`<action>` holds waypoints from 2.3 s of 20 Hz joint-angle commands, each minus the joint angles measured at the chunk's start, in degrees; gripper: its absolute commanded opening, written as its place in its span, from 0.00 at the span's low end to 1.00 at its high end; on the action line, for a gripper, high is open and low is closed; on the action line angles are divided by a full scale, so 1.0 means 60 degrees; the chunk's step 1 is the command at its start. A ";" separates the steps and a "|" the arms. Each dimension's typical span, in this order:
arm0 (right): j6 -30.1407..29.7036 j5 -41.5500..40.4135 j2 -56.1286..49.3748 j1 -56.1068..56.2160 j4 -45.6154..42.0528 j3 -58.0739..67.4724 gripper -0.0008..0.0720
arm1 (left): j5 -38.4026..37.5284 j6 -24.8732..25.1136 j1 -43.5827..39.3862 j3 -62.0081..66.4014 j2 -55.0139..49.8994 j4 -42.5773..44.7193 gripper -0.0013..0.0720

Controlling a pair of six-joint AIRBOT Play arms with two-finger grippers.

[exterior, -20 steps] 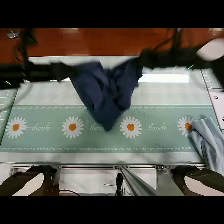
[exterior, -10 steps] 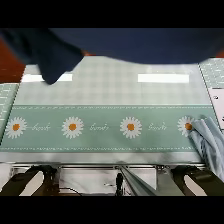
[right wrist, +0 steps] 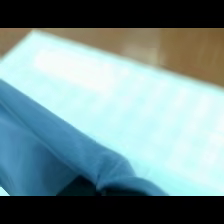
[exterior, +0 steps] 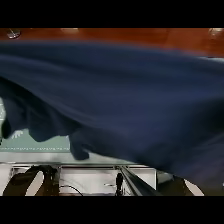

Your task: Fold the shirts.

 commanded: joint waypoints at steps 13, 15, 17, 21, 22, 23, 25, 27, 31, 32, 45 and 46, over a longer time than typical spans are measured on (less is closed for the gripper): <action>-0.1257 -0.7482 -0.5869 -0.1552 0.1876 -0.5912 0.05 | 0.8994 0.2237 -0.2776 -0.5326 -0.5213 -0.1464 0.05; -0.1650 -0.7410 -0.7362 -0.1581 0.3319 -0.5224 0.05 | 0.8969 0.2208 -0.2994 -0.4743 -0.6135 -0.2146 0.05; -0.1701 -0.7297 -0.8437 -0.1585 0.4554 -0.4699 0.55 | 0.8652 0.2211 -0.3085 -0.4266 -0.6739 -0.2572 0.63; -0.1752 -0.5151 -0.8939 -0.2652 0.4659 -0.3395 0.87 | 0.5515 0.1479 -0.1880 -0.3071 -0.6867 -0.1188 0.98; -0.1789 -0.4302 -0.8808 -0.3198 0.4160 -0.3038 0.87 | 0.4309 0.1016 -0.1231 -0.2718 -0.6830 -0.0262 0.98; -0.1847 -0.3428 -0.8582 -0.3821 0.3424 -0.2787 0.87 | 0.3140 0.0535 -0.0546 -0.2484 -0.6779 0.0845 0.98; -0.2211 -0.2200 -0.7894 -0.4849 0.1399 -0.2816 0.87 | 0.1563 0.0364 0.0590 -0.2688 -0.6535 0.2499 0.98; -0.1759 -0.2852 -0.6900 -0.5748 0.0637 -0.3982 0.87 | 0.1337 0.0106 0.1585 -0.3916 -0.5960 0.2878 0.98; -0.2594 -0.5118 -0.4692 -0.6524 0.1920 -0.8255 0.86 | 0.2619 0.0266 0.2860 -0.7836 -0.4448 0.2776 0.98; -0.2903 -0.5380 -0.4248 -0.6521 0.2237 -0.9209 0.86 | 0.3024 0.0681 0.3136 -0.8513 -0.4178 0.2364 0.98; -0.3949 -0.5016 -0.3450 -0.6473 0.4280 -1.1599 0.86 | 0.5497 0.4178 0.2320 -1.0171 -0.5231 -0.2612 0.98; -0.3949 -0.5005 -0.3450 -0.6473 0.4280 -1.1599 0.86 | 0.5479 0.4175 0.2320 -1.0171 -0.5249 -0.2568 0.98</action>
